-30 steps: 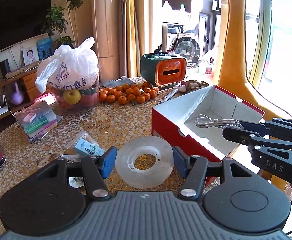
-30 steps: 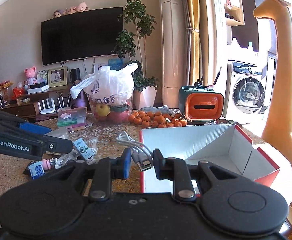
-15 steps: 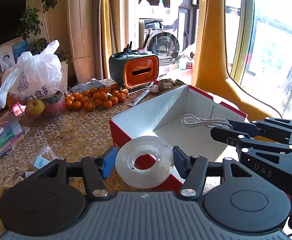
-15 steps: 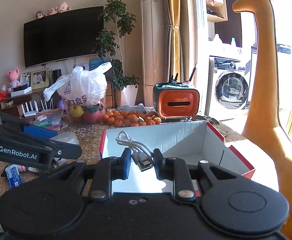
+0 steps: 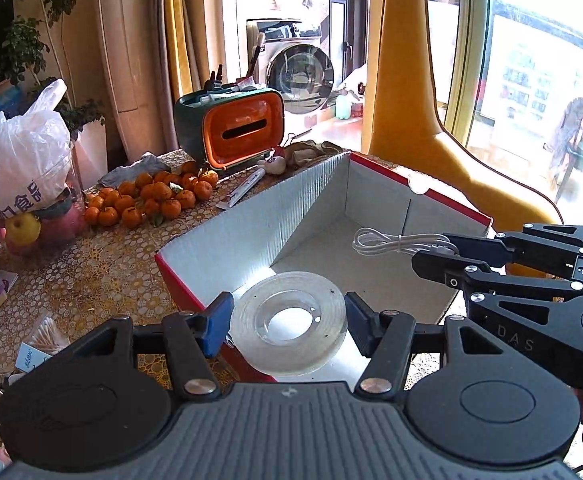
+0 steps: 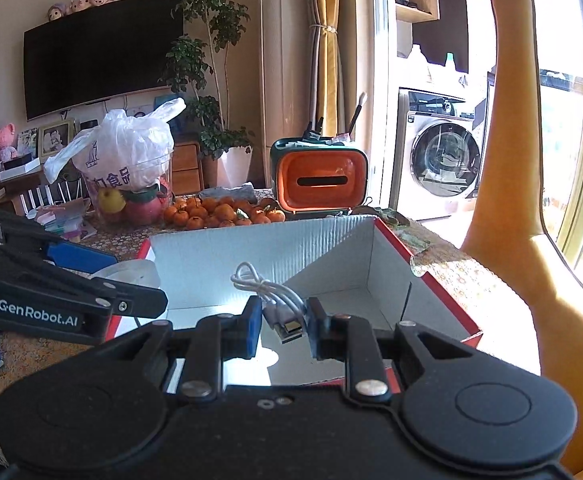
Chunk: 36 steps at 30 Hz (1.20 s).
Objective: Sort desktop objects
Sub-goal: 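Carry the cable with the right tool while the left tool carries the tape roll over the red shoebox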
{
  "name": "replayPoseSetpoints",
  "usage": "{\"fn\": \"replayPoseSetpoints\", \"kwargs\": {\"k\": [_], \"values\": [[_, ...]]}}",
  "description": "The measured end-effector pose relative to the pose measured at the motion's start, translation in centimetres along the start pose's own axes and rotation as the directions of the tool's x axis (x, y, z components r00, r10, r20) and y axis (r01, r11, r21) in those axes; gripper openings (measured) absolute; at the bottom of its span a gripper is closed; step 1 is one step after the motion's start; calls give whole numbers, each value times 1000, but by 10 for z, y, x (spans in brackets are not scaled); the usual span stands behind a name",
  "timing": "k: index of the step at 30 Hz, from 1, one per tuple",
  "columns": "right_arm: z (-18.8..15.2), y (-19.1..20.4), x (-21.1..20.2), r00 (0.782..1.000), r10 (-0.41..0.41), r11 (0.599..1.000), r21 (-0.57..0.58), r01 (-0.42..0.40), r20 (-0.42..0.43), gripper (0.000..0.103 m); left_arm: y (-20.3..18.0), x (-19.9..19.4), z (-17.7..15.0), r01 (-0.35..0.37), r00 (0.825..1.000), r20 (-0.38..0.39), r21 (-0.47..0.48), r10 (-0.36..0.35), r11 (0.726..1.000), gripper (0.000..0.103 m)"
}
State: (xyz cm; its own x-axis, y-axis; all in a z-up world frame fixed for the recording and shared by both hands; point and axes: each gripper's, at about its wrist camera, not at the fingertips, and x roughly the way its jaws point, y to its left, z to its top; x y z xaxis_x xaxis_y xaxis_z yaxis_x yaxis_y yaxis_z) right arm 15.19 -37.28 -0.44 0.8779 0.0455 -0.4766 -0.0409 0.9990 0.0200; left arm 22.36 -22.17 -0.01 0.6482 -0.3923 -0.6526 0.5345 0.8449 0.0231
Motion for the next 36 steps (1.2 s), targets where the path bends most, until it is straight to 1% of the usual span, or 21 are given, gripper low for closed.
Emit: {"fn": "replayPoseSetpoints", "kwargs": {"k": [4,8,11,13,17,19,25,29,32,36], "values": [[7,-10,10,999,3,1000,-28,-4,-41,22,-7,18,8,13,1000,-27,25,-12,1000,59],[13,-20,25,994,19,999,-47,-24,-109,22,-15,36,16,21,999,-50,70,-18,997,59],[17,-26,38,988,17,997,-75,-29,-156,22,-23,51,19,17,997,-72,123,-8,992,59],[19,-30,46,985,9,995,-100,-27,-172,22,-27,61,20,20,996,-92,157,-5,987,59],[22,-37,62,974,18,988,-147,-52,-226,22,-29,79,23,38,991,-134,169,-15,985,59],[21,-38,69,970,8,985,-168,-50,-242,22,-30,87,23,40,988,-152,178,-13,983,59],[22,-38,89,955,-1,970,-231,-71,-298,22,-30,113,26,28,979,-203,207,15,978,59],[22,-36,105,939,-23,956,-281,-79,-342,22,-29,131,29,41,966,-259,209,15,977,59],[23,-37,114,930,-32,953,-292,-83,-367,22,-30,142,30,44,955,-294,220,23,974,59],[23,-42,123,920,-42,952,-294,-81,-389,22,-32,152,31,44,946,-321,237,36,971,59]]}}
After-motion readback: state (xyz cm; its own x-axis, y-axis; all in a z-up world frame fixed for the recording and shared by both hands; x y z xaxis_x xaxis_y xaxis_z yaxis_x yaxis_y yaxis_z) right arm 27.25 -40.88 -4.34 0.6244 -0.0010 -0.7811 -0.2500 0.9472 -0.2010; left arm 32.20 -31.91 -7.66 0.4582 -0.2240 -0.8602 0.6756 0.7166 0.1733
